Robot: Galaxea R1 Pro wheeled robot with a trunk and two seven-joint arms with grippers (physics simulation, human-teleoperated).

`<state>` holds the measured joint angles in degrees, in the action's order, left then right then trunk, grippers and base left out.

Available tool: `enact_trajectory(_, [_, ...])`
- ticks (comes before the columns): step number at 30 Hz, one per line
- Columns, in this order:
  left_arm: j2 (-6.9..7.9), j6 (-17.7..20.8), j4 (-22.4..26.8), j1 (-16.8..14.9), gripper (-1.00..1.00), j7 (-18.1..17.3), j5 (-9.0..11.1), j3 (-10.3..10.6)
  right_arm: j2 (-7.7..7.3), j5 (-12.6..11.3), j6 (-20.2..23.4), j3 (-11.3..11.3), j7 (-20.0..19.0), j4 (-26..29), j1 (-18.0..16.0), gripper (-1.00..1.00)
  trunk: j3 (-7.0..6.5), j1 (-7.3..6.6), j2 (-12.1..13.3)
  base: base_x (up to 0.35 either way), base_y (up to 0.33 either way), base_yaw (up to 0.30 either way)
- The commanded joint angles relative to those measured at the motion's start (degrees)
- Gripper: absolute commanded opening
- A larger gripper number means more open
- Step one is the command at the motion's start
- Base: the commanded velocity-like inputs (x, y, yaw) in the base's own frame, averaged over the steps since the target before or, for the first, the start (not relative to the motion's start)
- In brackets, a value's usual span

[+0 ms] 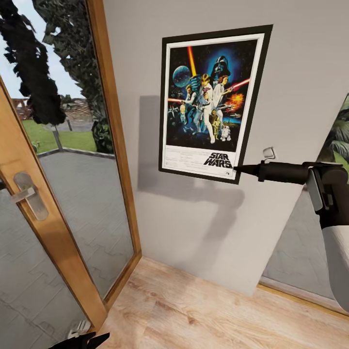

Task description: Pick up the poster from the kitchen countertop and hang it on one of the wall nails in the kitchen.

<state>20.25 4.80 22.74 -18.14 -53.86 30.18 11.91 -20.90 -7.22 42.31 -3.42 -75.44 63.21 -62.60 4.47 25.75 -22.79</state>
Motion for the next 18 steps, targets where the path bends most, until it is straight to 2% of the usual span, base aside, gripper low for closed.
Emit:
enact_trajectory(1, [0.06, 0.5, 0.0, 0.0, 1.0, -0.1, 0.6, 0.3, -0.01, -0.2, 0.5, 0.0, -0.1, 0.0, -0.1, -1.0, 0.13, 0.04, -0.1, 0.004, 0.0, 0.0])
enact_trajectory(18, [0.06, 0.5, 0.0, 0.0, 1.0, -0.1, 0.6, 0.3, -0.01, -0.3, 0.5, 0.0, -0.1, 0.0, -0.1, -1.0, 0.13, 0.04, -0.1, 0.046, 0.0, 0.0])
